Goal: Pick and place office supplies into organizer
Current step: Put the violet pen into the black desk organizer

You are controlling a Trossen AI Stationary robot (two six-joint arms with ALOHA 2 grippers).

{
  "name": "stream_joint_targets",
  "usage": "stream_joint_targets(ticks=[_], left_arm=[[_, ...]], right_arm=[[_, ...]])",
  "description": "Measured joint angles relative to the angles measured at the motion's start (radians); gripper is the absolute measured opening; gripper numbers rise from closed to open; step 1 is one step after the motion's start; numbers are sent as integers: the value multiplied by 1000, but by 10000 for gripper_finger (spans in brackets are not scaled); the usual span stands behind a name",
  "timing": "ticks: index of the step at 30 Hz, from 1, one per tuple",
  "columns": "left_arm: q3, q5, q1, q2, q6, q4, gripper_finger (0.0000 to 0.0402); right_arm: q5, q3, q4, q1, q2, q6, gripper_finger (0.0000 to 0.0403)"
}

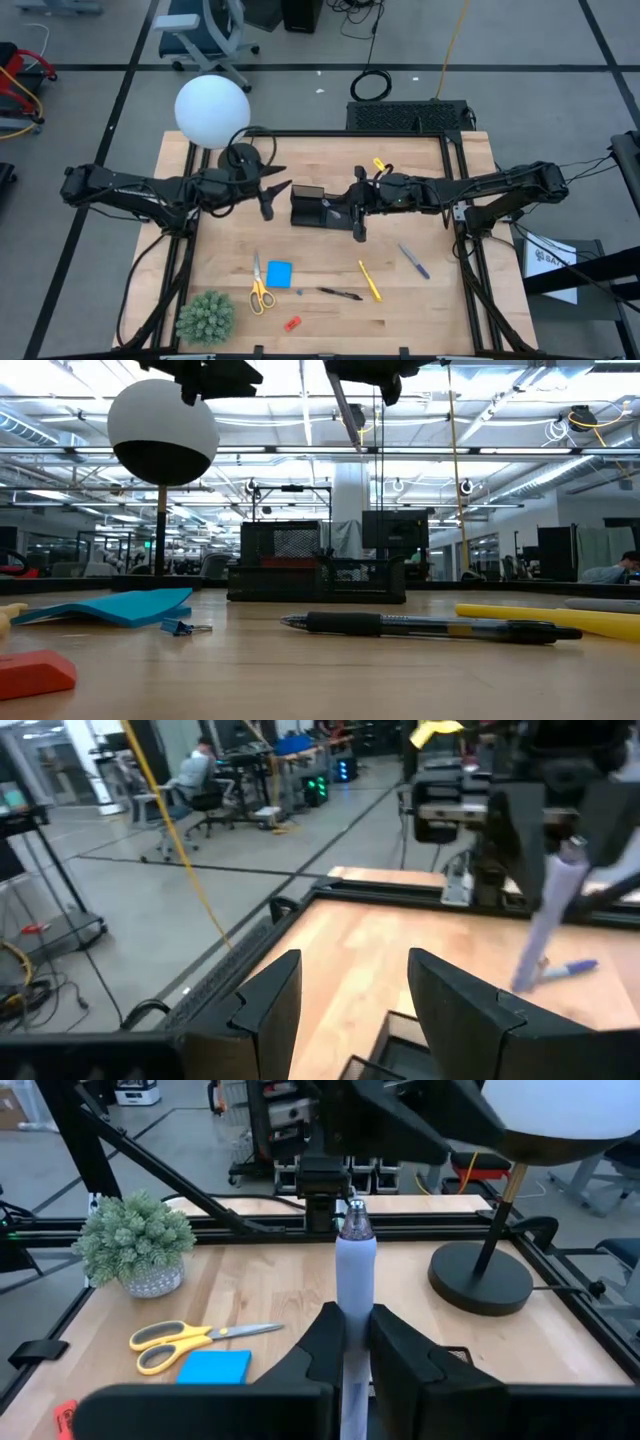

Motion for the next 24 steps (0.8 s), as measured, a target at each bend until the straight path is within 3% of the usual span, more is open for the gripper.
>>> stream_joint_targets(ticks=[4,13,20,24], left_arm=[[-1,2,1,1,-71,-7,191],[-2,128,1,51,-83,-35,191],[-2,340,0,81,-51,22,191],[-2,364,0,82,-51,29,191]], right_arm=[[0,0,7,0,0,-26,24],[1,0,70,9,0,-69,24],[1,0,94,20,0,-86,24],[1,-1,95,21,0,-86,24]])
